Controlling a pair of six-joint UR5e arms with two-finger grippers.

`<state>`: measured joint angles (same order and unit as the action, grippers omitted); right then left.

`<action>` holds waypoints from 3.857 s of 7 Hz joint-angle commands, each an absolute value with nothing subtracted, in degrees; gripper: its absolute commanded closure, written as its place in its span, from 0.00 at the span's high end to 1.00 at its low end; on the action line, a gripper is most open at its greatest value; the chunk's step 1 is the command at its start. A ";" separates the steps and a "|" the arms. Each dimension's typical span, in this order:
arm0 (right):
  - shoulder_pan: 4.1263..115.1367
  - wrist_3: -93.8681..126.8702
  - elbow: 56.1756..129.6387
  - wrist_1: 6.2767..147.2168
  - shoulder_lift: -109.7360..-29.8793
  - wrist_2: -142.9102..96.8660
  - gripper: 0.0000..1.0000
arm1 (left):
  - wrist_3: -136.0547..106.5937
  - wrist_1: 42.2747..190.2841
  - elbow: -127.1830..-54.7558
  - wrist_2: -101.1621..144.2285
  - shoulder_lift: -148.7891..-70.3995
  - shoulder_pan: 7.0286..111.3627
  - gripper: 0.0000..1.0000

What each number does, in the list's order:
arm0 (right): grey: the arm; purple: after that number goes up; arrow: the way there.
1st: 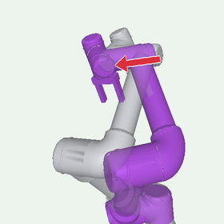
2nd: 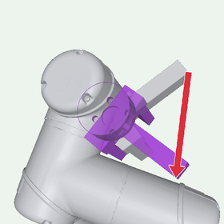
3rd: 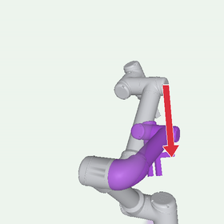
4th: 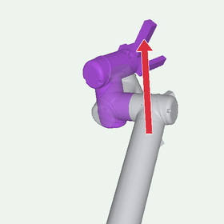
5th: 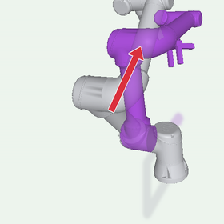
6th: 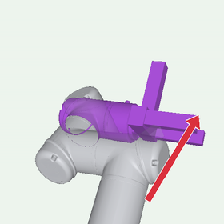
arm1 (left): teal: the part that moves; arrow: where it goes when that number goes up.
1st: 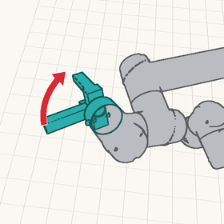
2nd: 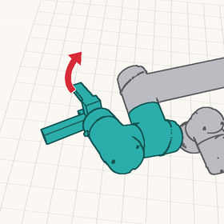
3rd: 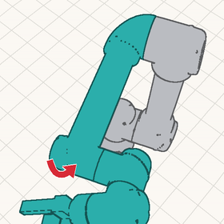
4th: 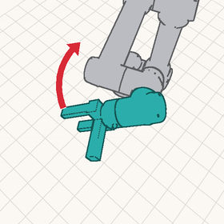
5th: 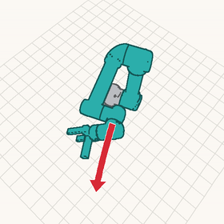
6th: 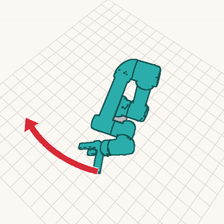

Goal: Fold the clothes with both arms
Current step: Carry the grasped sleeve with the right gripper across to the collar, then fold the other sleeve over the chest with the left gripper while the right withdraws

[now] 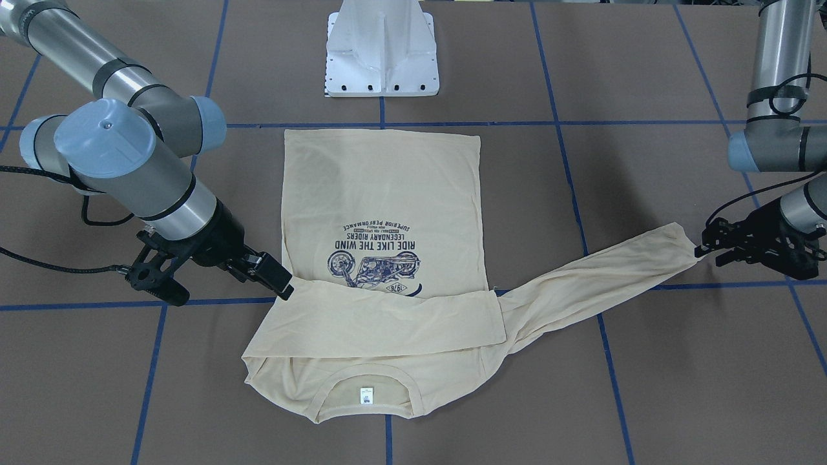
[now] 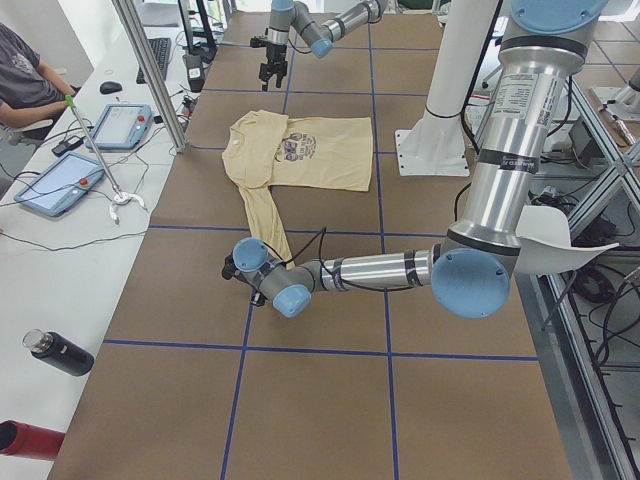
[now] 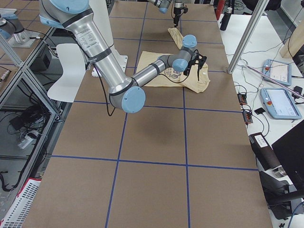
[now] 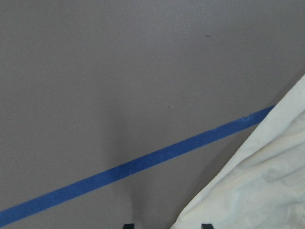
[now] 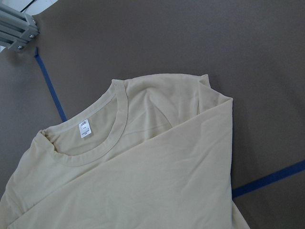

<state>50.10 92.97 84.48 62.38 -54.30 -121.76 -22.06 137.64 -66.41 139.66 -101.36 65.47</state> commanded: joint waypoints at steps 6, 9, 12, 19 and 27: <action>52.19 92.90 84.55 62.40 -55.62 -124.43 0.98 | -24.32 137.29 -68.98 145.94 -100.90 65.04 0.00; 61.15 79.35 84.46 60.13 -65.52 -133.58 0.98 | -52.45 137.28 -77.16 150.29 -112.35 64.78 0.00; 67.39 61.75 83.94 59.59 -75.12 -135.00 0.99 | -80.35 137.11 -76.82 142.53 -131.95 54.97 0.00; 69.52 54.40 81.56 59.59 -77.52 -134.47 0.99 | -93.08 141.68 -59.87 107.26 -153.71 36.23 0.00; 55.88 82.23 93.46 59.33 -76.73 -129.51 1.00 | -103.98 143.18 -54.92 99.49 -157.06 32.51 0.93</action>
